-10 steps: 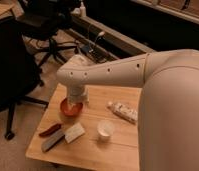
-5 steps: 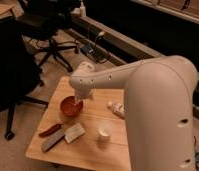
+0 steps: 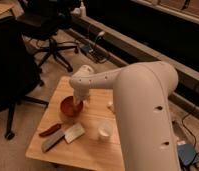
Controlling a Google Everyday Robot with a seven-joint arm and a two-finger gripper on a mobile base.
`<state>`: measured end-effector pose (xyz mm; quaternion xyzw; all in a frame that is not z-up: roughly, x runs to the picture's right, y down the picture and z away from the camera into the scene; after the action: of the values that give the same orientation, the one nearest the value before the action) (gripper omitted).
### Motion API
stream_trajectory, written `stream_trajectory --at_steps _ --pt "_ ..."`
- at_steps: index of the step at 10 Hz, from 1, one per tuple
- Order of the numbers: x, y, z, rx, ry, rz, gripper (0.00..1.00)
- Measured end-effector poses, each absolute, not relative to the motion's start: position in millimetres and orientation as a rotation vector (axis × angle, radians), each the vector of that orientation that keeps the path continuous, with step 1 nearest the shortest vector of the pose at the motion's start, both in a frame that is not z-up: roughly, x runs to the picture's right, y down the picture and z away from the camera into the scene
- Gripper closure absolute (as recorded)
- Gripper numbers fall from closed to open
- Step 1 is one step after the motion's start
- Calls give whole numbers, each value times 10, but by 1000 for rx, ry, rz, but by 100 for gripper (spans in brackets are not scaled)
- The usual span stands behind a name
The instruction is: Drag the ceramic bowl in a circle
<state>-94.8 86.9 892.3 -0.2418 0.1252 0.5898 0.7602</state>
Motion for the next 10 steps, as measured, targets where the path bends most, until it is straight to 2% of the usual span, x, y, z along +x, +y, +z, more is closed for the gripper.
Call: stream_trajectory --at_steps 4,8,10 --pt "-1119 820 9080 -498 313 1188 98" --pt "-1530 538 9166 -474 265 1118 100" --pt "-1662 439 9399 -482 266 1106 100"
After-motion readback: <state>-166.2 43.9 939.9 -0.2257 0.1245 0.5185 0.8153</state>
